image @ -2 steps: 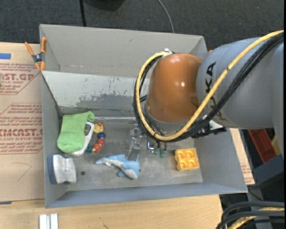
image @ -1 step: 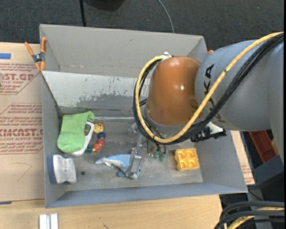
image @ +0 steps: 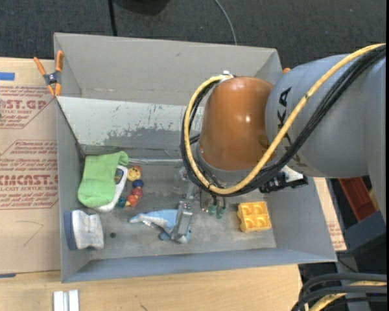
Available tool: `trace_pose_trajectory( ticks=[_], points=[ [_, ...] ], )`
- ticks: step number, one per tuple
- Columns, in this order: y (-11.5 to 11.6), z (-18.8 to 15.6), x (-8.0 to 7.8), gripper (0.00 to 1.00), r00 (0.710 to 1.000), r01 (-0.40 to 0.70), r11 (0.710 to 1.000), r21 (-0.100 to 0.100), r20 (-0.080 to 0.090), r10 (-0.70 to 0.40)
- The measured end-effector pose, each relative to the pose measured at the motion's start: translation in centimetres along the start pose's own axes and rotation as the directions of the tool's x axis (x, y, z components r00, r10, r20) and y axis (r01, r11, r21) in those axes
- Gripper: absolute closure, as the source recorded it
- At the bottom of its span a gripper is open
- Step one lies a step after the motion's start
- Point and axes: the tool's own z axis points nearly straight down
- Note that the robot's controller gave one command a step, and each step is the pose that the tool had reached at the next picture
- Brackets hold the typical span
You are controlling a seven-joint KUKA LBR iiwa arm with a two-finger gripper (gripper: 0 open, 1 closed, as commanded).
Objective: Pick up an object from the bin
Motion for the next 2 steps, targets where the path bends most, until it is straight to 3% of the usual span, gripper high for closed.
trace_pose_trajectory(
  ticks=[1,2],
  points=[
    [-0.1,3.0,-0.1,0.00,0.998,0.066,0.998,-0.002,0.007,-0.066],
    [-0.3,7.7,-0.2,0.00,0.976,0.218,0.976,-0.001,0.004,-0.218]
  ],
)
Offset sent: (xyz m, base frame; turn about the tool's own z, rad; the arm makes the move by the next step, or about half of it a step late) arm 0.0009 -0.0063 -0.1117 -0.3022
